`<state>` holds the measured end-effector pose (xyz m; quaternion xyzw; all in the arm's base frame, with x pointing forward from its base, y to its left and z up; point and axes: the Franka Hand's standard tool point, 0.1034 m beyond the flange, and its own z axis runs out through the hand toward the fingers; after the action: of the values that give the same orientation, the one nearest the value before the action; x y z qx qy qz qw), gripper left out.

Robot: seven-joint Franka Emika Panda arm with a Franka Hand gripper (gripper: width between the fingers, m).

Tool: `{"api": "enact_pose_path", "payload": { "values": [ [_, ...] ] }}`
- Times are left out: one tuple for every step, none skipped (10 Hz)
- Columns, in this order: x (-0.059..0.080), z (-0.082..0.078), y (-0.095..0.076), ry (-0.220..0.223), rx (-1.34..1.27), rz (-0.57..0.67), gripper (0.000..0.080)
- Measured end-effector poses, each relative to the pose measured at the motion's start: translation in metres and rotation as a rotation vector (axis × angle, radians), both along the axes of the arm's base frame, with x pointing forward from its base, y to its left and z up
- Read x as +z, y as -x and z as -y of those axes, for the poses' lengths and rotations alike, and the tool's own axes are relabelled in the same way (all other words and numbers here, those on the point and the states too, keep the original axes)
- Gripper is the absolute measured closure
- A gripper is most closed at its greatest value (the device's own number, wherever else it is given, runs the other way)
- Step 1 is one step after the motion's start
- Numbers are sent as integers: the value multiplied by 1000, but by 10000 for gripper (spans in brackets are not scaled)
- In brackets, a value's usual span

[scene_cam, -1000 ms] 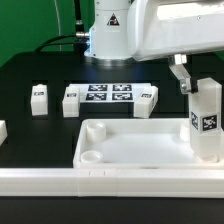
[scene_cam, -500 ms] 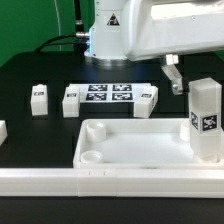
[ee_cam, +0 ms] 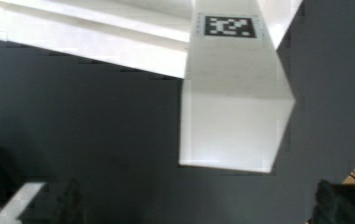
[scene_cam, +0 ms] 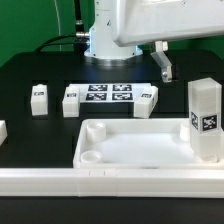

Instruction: Assemble desk

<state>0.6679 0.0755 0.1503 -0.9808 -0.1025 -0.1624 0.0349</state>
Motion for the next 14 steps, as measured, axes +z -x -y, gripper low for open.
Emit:
{"api": "enact_pose_path", "payload": {
  "values": [
    [-6,-2,6,-1,7,-78,150],
    [-8,-6,8,-4,9,-156,150],
    [-11,-10,8,-6,14,-208,150],
    [-14,-13,11,-7,24,-291,150],
    [-16,-15,9,-9,28,-335,150],
    [-18,-16,4,-10,27,-316,150],
    [-20,-17,5,-10,28,-320,150],
    [-23,-16,6,-10,28,-323,150],
    [-25,-15,6,-9,28,-323,150],
    [-27,-14,6,-9,27,-319,150],
    [-28,-14,7,-9,27,-317,266],
    [-28,-14,7,-9,27,-317,401],
    [-28,-14,7,-9,27,-317,401],
    [-28,-14,7,-9,27,-317,511]
  ]
}}
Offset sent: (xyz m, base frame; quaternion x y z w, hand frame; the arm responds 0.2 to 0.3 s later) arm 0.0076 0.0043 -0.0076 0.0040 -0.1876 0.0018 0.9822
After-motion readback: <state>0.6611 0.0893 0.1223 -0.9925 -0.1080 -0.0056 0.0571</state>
